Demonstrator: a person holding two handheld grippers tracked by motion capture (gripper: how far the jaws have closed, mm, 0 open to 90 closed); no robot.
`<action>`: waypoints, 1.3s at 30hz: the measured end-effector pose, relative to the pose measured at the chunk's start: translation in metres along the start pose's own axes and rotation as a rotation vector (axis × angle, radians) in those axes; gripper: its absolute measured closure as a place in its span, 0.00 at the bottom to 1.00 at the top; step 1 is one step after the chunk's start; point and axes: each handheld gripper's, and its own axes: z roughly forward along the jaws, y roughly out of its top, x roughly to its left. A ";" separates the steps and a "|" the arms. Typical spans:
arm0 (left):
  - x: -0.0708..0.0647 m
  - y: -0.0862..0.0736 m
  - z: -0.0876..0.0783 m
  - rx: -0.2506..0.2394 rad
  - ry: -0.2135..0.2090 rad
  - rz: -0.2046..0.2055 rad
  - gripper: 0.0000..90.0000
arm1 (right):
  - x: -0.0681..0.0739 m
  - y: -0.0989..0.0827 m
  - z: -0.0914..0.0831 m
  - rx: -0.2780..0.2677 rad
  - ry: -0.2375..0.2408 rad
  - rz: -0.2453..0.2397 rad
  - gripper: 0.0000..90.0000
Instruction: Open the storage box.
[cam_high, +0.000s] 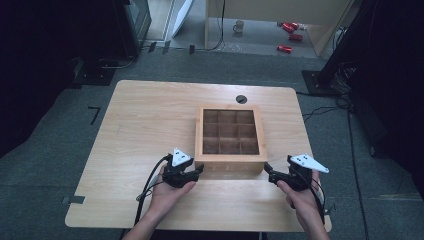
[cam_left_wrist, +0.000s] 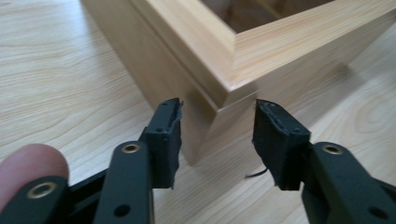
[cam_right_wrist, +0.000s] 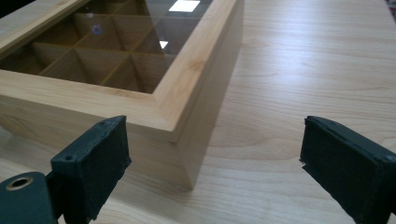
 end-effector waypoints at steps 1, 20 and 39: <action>-0.001 0.000 0.000 0.000 0.006 0.005 0.61 | 0.001 0.000 0.001 -0.001 0.010 0.000 0.09; 0.003 0.008 -0.010 -0.009 -0.020 -0.001 0.68 | 0.014 -0.007 0.017 0.026 0.112 0.003 0.09; 0.000 0.022 -0.013 -0.030 -0.019 0.027 0.67 | 0.022 -0.009 0.034 0.043 0.118 -0.047 0.23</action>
